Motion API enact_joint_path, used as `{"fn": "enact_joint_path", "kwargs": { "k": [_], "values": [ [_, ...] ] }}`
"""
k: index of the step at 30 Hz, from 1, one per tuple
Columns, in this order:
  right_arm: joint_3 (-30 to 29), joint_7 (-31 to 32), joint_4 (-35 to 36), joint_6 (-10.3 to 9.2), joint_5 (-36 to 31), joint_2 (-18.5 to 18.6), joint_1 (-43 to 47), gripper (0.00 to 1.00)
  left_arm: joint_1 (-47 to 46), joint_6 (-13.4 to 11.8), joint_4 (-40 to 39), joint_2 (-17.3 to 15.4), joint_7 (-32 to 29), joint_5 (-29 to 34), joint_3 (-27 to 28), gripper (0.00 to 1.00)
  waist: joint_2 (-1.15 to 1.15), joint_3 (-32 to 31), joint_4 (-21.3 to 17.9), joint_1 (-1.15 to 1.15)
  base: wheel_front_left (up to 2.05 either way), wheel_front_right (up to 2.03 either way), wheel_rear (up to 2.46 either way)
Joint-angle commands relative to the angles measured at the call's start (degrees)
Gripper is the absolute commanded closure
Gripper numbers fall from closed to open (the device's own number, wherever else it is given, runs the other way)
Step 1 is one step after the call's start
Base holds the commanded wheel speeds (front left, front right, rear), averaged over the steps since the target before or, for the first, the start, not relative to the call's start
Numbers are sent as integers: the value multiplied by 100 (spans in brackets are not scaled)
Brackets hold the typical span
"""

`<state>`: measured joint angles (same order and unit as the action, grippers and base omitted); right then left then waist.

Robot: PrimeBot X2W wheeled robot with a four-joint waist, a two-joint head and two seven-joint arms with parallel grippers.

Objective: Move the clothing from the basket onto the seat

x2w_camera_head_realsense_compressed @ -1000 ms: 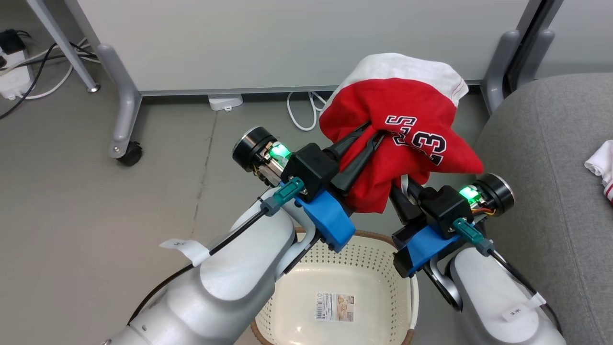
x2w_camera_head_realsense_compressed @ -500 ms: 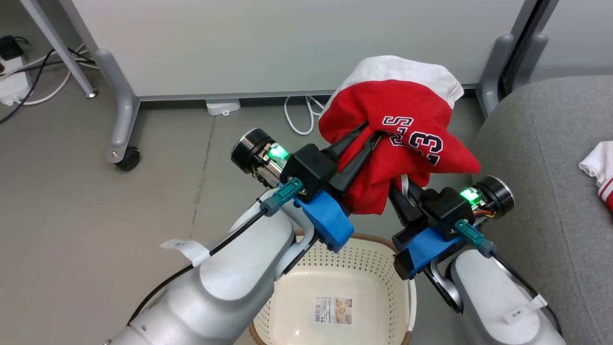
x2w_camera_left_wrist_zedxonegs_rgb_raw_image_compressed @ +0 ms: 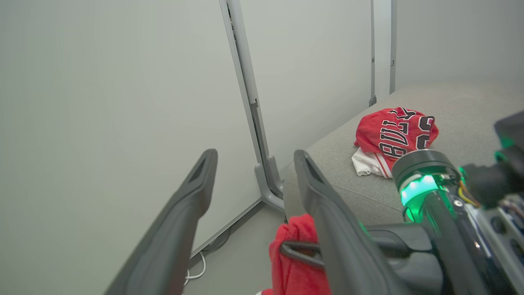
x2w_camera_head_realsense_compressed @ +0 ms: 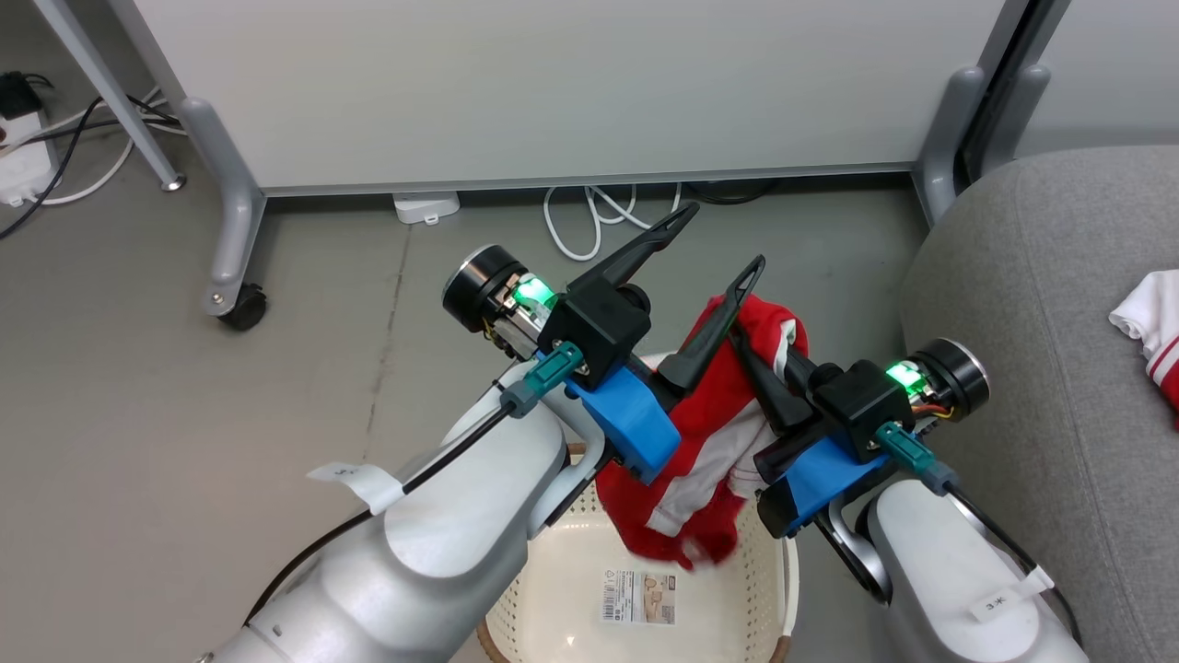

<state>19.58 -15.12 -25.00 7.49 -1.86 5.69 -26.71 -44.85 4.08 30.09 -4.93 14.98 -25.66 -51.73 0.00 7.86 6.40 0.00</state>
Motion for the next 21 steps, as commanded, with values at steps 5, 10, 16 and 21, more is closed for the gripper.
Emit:
{"fn": "enact_joint_path", "kwargs": {
  "k": [5,10,16,21],
  "values": [
    [-45,-4,54,1,45,19,38,100,-14,-33,-29,-35,22,48,39,0,0,47,-35,0,0,0,0],
    [-121,-4,93,1,64,18,20,100,-36,-54,-43,-67,23,53,41,0,0,153,-131,0,0,0,0],
    [-238,-4,185,1,46,15,5,100,-87,-38,-44,-107,20,69,30,0,0,298,-353,0,0,0,0],
    [-350,-4,279,1,28,6,27,100,-129,-36,-47,-133,21,85,18,0,0,411,-603,0,0,0,0]
  ]
}}
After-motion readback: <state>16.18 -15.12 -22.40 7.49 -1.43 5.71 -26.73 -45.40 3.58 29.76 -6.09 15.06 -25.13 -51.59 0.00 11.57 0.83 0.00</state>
